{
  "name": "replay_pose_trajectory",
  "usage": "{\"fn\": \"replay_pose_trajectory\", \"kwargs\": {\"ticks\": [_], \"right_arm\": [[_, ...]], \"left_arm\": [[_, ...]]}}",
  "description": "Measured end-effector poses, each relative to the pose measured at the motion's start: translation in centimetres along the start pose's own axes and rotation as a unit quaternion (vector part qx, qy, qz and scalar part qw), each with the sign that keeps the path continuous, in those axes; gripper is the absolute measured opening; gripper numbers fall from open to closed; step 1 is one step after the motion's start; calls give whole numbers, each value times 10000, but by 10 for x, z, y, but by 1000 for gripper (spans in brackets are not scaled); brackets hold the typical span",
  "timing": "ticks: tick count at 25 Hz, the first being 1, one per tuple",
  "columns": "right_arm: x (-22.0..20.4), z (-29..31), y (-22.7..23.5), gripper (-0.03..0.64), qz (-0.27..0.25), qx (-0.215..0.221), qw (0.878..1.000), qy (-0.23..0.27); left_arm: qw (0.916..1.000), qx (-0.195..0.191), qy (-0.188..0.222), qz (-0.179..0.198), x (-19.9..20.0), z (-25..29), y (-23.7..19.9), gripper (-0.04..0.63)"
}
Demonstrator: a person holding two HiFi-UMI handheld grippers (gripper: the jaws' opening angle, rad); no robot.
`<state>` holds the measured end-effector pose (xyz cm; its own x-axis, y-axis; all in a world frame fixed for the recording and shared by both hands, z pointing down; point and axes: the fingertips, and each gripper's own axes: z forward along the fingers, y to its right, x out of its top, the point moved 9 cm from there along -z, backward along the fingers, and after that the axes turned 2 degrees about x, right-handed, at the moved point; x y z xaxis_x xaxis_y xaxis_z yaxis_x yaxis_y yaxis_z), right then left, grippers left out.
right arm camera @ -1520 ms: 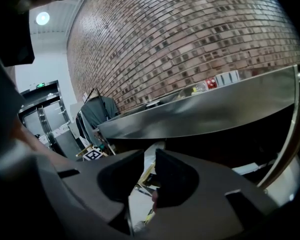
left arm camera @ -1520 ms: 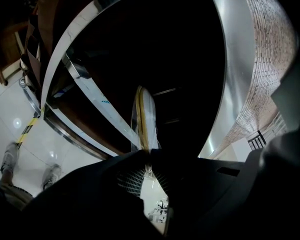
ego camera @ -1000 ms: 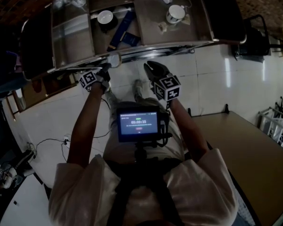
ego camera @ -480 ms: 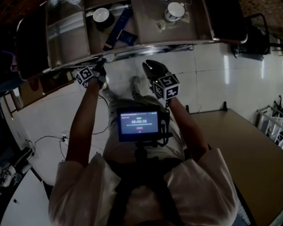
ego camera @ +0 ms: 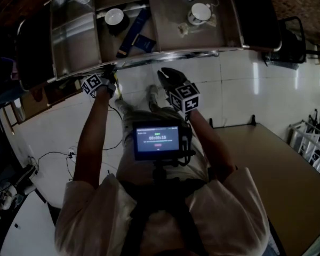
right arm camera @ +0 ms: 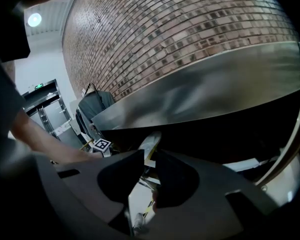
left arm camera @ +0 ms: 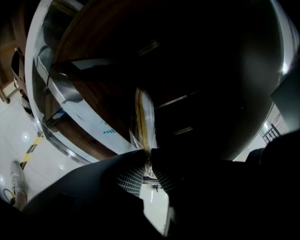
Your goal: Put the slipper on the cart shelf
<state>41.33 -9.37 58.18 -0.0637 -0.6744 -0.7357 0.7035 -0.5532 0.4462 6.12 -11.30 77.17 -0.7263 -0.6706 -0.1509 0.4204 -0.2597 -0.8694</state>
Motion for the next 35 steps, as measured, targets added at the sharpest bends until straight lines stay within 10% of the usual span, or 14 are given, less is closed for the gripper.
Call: {"fn": "replay_pose_trajectory", "kwargs": {"ticks": [23, 35], "right_arm": [[-13, 0, -4, 81, 35, 3, 9999, -112], [-18, 0, -14, 81, -56, 85, 9999, -113]], "left_arm": [[9968, 45, 753, 276, 21, 0, -5, 50], [9832, 490, 1041, 1416, 28, -8, -1, 184]]}}
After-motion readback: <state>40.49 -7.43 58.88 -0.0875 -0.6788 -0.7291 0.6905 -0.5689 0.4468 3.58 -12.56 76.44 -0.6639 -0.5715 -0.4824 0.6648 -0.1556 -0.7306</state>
